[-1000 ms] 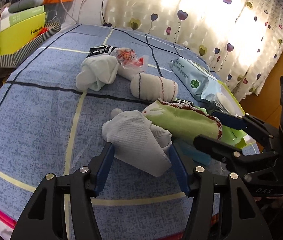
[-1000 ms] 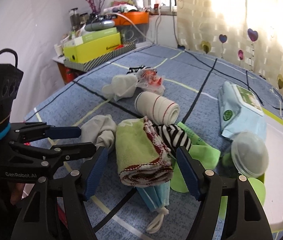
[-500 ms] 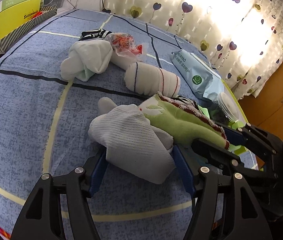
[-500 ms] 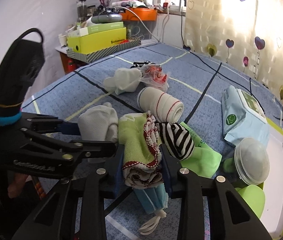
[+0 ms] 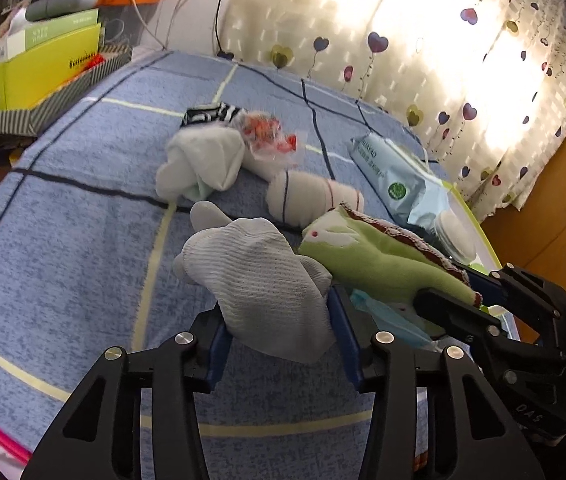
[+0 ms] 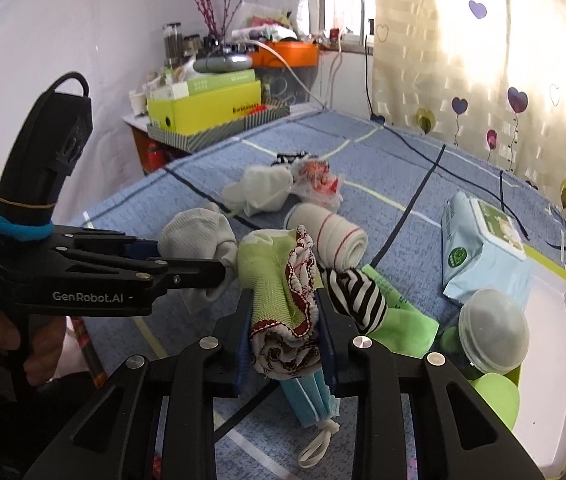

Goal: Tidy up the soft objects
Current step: 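Lift and carry the towel and sock with both tools over the white tray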

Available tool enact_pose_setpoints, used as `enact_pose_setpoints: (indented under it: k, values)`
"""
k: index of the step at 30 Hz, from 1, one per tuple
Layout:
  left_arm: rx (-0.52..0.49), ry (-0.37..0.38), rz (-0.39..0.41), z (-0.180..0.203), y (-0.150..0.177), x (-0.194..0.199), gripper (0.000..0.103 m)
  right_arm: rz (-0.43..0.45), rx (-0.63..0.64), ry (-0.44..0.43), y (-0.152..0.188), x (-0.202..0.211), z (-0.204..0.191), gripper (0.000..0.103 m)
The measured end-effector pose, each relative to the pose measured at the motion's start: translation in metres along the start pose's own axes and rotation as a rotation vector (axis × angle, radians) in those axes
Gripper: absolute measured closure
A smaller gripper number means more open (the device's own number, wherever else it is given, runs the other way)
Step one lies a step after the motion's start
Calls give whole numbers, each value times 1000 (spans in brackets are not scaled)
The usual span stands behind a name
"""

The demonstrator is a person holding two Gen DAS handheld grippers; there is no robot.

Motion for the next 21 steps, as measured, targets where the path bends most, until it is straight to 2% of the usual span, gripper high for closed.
enact_pose_setpoints:
  k: [8,21]
  values:
    - [-52,-20,63,14,-18,15,56,94,-20,-5,-14,25,5,76]
    - [-123,21,124,44,-48,21,56,189,-112,46,-21,57,44,76]
Point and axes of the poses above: each gripper's, at about its wrist camera, not at the fingertips, and x roughly against the way its jaws point, z to its right, y to its underside, the point moved 2 cm from there along -x, roughly the way its jaws point, and after that the axes turned 3 degrees about -x, right-handed, at the moved point
